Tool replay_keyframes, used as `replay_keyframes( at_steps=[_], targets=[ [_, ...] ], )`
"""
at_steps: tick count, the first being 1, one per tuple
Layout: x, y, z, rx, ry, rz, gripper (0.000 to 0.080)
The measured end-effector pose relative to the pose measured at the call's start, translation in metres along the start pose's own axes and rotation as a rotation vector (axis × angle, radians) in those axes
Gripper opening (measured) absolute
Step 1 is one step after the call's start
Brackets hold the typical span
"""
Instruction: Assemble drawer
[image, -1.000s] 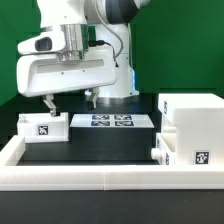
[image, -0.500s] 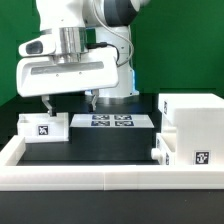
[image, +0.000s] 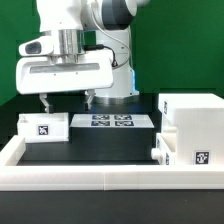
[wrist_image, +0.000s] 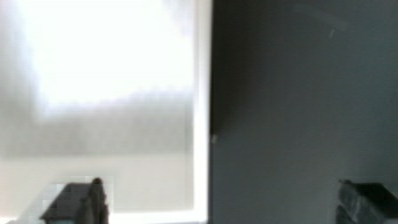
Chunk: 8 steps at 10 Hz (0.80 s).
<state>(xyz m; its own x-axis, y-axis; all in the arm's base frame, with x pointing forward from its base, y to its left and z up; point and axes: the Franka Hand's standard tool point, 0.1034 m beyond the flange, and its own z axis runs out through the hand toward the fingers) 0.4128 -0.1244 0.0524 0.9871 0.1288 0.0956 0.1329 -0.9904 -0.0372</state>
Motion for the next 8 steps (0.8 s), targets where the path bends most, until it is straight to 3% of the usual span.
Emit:
replay_keyframes(
  at_steps=[5,8],
  targets=[
    [-0.025,0.004,0.027,-0.028,0.016,-0.056,0.0649],
    [-0.035,0.004,0.040,-0.021,0.002,-0.069,0.0649]
  ],
)
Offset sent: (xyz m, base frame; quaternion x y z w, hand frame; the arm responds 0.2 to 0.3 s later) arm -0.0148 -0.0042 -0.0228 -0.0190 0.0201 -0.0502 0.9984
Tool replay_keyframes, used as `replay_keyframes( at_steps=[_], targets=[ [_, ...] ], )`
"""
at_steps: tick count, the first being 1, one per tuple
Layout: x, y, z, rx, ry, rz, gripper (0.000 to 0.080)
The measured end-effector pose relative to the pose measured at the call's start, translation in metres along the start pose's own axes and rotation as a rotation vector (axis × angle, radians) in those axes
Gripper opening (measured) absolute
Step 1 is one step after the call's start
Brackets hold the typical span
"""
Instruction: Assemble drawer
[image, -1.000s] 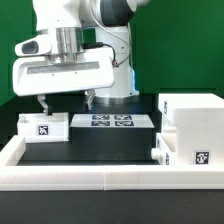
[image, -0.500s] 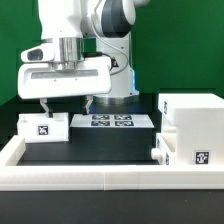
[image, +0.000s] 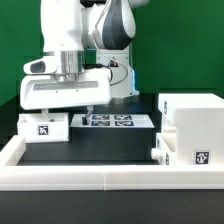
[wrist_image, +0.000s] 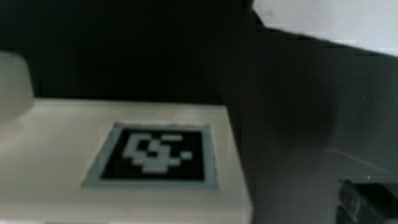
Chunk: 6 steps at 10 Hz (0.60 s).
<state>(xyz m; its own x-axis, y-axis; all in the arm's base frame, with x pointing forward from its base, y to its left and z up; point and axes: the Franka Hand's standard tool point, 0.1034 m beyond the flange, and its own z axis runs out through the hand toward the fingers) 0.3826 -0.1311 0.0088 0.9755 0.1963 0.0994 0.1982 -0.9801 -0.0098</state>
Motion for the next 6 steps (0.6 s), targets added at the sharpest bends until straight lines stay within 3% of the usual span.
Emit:
replay_keyframes(
  at_steps=[3,6],
  targets=[
    [-0.0044,0.0015,0.0033,0.003,-0.008,0.001,0.0649],
    [-0.0046,0.0018,0.0034,0.003,-0.009,0.002,0.0229]
  ],
)
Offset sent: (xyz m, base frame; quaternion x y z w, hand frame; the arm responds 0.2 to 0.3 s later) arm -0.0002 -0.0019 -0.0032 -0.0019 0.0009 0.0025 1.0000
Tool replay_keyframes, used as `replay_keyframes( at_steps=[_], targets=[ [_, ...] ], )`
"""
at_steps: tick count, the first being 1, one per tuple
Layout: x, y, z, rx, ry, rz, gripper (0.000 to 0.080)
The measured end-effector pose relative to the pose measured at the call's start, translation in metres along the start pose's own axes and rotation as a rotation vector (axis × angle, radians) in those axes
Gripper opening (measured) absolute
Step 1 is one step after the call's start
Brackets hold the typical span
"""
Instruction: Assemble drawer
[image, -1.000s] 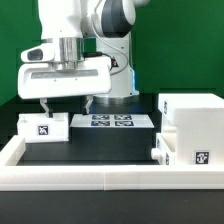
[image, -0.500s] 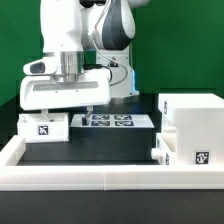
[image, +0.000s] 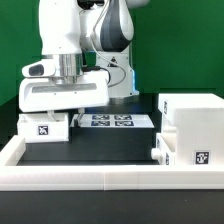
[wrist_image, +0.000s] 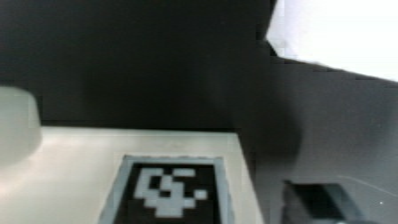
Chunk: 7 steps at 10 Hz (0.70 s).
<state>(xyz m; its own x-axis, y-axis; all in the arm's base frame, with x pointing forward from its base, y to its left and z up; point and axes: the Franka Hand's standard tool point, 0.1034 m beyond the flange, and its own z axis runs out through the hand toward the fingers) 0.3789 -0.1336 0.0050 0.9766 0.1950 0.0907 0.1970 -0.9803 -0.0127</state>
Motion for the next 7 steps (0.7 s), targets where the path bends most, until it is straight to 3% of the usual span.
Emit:
replay_keyframes(
  at_steps=[1,2,5,7],
  targets=[
    [0.000,0.000,0.000,0.000,0.000,0.000,0.0229],
    [0.001,0.001,0.000,0.000,0.001,0.000,0.0065],
    [0.007,-0.005,-0.001,0.001,0.004,-0.009,0.0041],
    [0.015,-0.016,-0.002,0.004,0.008,0.000,0.0041]
  ],
)
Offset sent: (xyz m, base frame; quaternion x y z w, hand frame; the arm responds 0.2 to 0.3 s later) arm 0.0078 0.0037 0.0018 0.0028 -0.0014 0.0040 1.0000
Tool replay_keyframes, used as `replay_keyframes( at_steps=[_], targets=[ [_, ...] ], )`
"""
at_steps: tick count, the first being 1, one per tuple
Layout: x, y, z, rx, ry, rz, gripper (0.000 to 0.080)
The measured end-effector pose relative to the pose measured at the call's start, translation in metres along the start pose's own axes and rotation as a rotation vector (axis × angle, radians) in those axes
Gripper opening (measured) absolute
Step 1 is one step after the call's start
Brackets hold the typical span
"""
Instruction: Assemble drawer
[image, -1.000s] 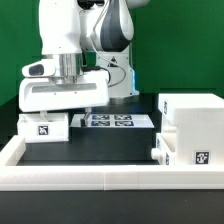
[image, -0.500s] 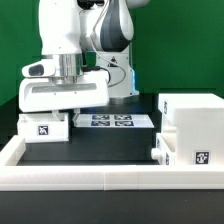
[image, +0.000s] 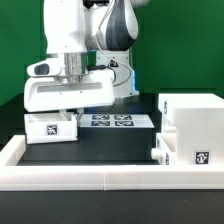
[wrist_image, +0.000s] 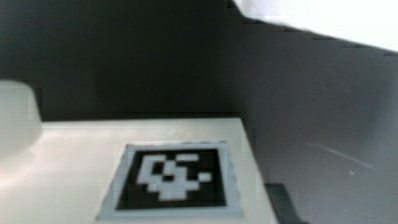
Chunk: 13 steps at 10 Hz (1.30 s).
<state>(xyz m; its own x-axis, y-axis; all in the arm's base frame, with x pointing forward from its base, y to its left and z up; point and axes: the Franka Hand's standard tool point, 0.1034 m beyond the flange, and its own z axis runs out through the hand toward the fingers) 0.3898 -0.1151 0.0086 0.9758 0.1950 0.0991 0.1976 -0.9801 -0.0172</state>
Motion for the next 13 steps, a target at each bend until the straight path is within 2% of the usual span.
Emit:
replay_keyframes(
  at_steps=[1,3,6,8,9,13],
  targets=[
    [0.007,-0.010,-0.001,0.004,0.005,0.012,0.0041],
    [0.034,-0.043,-0.012,0.023,0.008,0.025,0.0041],
    [0.074,-0.070,-0.026,0.029,0.043,-0.004,0.0042],
    [0.103,-0.086,-0.039,0.046,0.044,-0.016,0.0042],
    [0.112,-0.093,-0.043,0.047,0.050,-0.034,0.0042],
    [0.104,-0.087,-0.037,0.038,0.043,-0.363,0.0042]
  ],
)
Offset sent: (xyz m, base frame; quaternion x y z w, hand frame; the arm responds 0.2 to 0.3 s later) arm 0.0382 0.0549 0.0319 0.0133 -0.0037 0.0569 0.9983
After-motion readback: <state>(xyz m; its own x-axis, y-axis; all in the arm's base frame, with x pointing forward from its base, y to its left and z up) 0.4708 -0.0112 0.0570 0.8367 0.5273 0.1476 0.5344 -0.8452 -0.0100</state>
